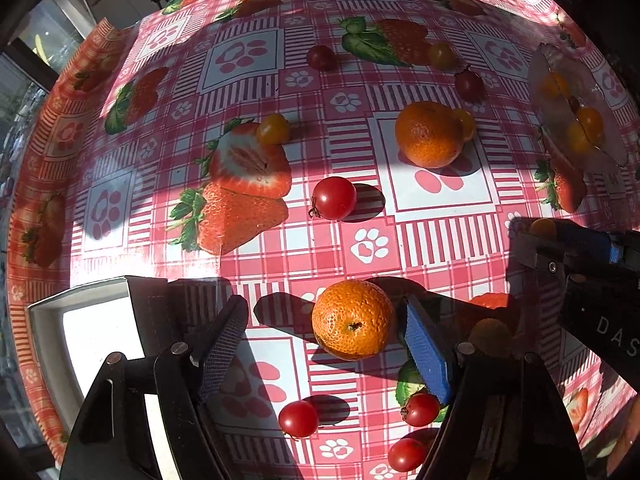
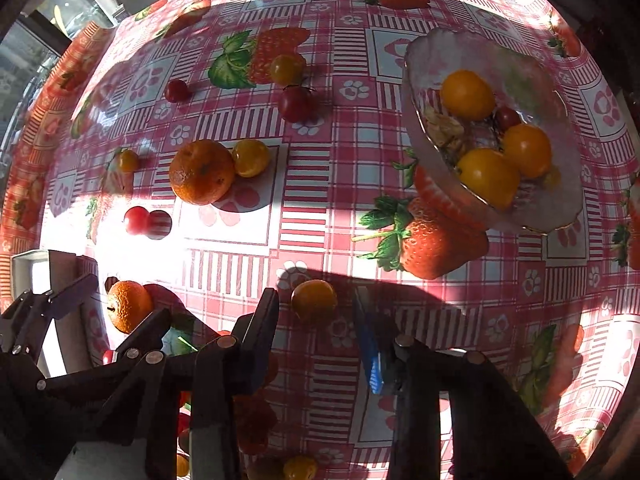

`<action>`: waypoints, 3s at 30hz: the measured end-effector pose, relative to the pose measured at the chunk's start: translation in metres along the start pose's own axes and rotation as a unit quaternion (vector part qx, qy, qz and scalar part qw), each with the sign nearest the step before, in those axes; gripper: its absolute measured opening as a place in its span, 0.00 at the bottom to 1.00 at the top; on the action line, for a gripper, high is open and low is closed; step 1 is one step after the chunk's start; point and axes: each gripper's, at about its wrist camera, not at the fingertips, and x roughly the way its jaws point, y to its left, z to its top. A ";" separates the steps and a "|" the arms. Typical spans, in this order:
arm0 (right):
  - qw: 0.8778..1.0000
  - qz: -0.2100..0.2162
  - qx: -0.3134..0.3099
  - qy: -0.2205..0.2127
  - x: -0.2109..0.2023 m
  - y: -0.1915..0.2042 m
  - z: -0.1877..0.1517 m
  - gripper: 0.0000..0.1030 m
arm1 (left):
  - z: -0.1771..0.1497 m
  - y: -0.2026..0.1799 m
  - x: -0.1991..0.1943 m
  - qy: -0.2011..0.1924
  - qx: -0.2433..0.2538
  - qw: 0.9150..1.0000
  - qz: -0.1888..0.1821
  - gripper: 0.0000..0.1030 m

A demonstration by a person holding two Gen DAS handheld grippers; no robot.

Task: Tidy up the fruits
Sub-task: 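Grasp the tangerine with the left tool while the right tool grasps a yellow tomato, then carry both fruits over the white tray and open both tools to drop them, then grasp a red cherry tomato with the left tool while the right tool grasps a brown kiwi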

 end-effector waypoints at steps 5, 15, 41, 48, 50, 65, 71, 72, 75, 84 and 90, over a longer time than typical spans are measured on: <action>1.000 0.022 0.016 -0.005 -0.003 0.005 -0.001 0.22 | -0.002 -0.007 -0.005 -0.003 -0.001 1.000 -0.030 0.37; 0.998 0.055 0.003 -0.021 -0.052 -0.005 -0.035 0.22 | -0.027 0.007 -0.053 -0.035 -0.015 0.998 -0.053 0.37; 0.979 0.133 -0.151 0.043 -0.079 0.184 -0.165 0.22 | -0.201 0.149 -0.078 0.001 -0.110 0.994 0.018 0.37; 0.970 0.118 -0.191 0.090 -0.032 0.232 -0.183 0.22 | -0.223 0.176 -0.050 0.033 -0.133 0.990 0.032 0.37; 0.969 0.111 -0.196 0.101 -0.022 0.238 -0.185 0.23 | -0.225 0.177 -0.046 0.034 -0.133 0.990 0.033 0.38; 0.968 0.117 -0.190 0.112 -0.019 0.248 -0.169 0.77 | -0.226 0.174 -0.045 0.037 -0.116 0.992 0.044 0.77; 0.975 0.123 -0.163 0.082 -0.048 0.228 -0.160 0.79 | -0.210 0.171 -0.062 0.015 -0.092 0.994 0.050 0.77; 0.978 0.119 -0.155 0.077 -0.052 0.221 -0.157 0.79 | -0.206 0.168 -0.065 0.010 -0.087 0.995 0.050 0.77; 0.984 0.112 -0.124 0.064 -0.061 0.194 -0.154 0.79 | -0.195 0.155 -0.076 -0.007 -0.072 0.996 0.043 0.77; 0.996 0.069 0.004 0.047 -0.071 0.078 -0.150 0.79 | -0.155 0.087 -0.101 -0.056 0.004 0.998 0.007 0.77; 0.996 0.053 0.057 0.040 -0.074 0.019 -0.137 0.79 | -0.120 0.046 -0.099 -0.067 0.041 0.997 -0.007 0.77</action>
